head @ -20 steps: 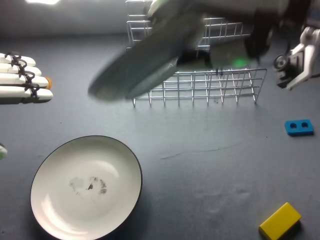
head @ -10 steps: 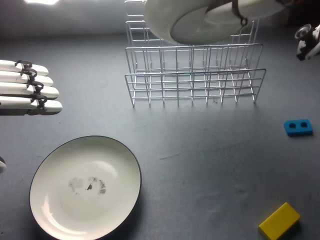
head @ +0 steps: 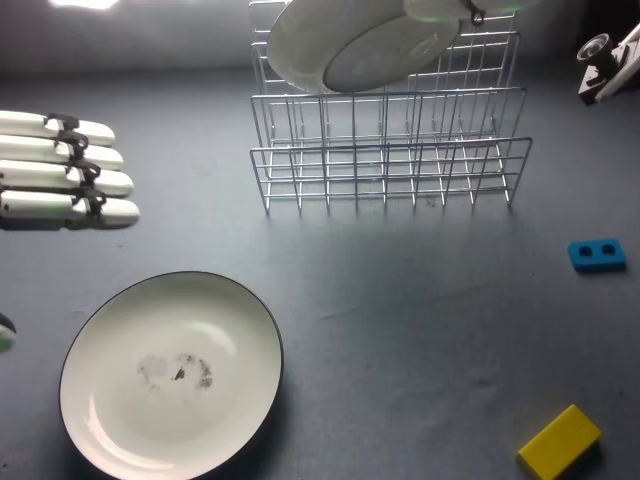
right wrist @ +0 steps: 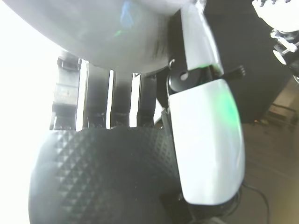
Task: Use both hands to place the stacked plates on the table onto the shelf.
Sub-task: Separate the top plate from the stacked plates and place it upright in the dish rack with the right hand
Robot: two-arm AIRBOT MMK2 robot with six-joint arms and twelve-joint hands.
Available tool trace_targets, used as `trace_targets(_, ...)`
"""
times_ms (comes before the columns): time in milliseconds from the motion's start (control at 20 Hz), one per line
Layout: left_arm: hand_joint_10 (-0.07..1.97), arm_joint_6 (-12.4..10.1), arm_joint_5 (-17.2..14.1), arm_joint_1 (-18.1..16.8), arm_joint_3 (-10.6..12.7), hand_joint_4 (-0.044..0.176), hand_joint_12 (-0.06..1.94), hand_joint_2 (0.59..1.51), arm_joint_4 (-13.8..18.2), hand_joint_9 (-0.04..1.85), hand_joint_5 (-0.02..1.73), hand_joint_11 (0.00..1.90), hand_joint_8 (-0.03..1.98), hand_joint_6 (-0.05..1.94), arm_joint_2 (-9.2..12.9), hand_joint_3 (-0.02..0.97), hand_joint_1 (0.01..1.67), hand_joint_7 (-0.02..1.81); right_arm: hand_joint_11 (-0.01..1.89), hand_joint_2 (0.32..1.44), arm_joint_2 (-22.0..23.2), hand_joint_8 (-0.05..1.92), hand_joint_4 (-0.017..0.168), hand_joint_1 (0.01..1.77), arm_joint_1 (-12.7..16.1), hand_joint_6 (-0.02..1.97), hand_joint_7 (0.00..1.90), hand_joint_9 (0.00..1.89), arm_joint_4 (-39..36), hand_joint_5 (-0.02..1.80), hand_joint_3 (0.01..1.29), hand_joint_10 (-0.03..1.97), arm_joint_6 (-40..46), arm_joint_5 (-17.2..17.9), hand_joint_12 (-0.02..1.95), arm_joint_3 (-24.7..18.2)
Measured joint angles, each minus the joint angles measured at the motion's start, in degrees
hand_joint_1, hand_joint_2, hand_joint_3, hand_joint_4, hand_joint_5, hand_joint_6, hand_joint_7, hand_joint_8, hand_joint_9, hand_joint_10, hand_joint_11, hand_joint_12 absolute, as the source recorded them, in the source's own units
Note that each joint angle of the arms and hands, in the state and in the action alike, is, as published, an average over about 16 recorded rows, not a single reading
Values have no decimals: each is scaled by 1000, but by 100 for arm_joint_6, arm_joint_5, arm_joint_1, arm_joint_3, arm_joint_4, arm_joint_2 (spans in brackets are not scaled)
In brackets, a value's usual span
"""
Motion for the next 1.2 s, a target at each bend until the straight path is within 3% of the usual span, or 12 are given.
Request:
trace_targets(550,7,189,-594,-61,59,3,-13,1227,549,26,61,21,-3,16,-59,13,18,54,497,1083,-284,1157,26,1166,-2,1191,865,933,497,806,10,435,3,-289,1416,430)
trace_targets(950,8,213,-715,-72,67,3,-13,1243,1005,21,62,22,-3,15,-100,14,18,54,476,1093,-433,1191,24,1166,-68,1214,836,912,889,785,10,442,3,-572,1410,646)
trace_targets(1200,8,216,-670,9,38,3,-13,1246,1100,21,65,23,-3,15,-123,14,18,59,469,1105,-533,1197,22,1165,-157,1233,830,905,1038,775,11,445,5,-703,1417,762)
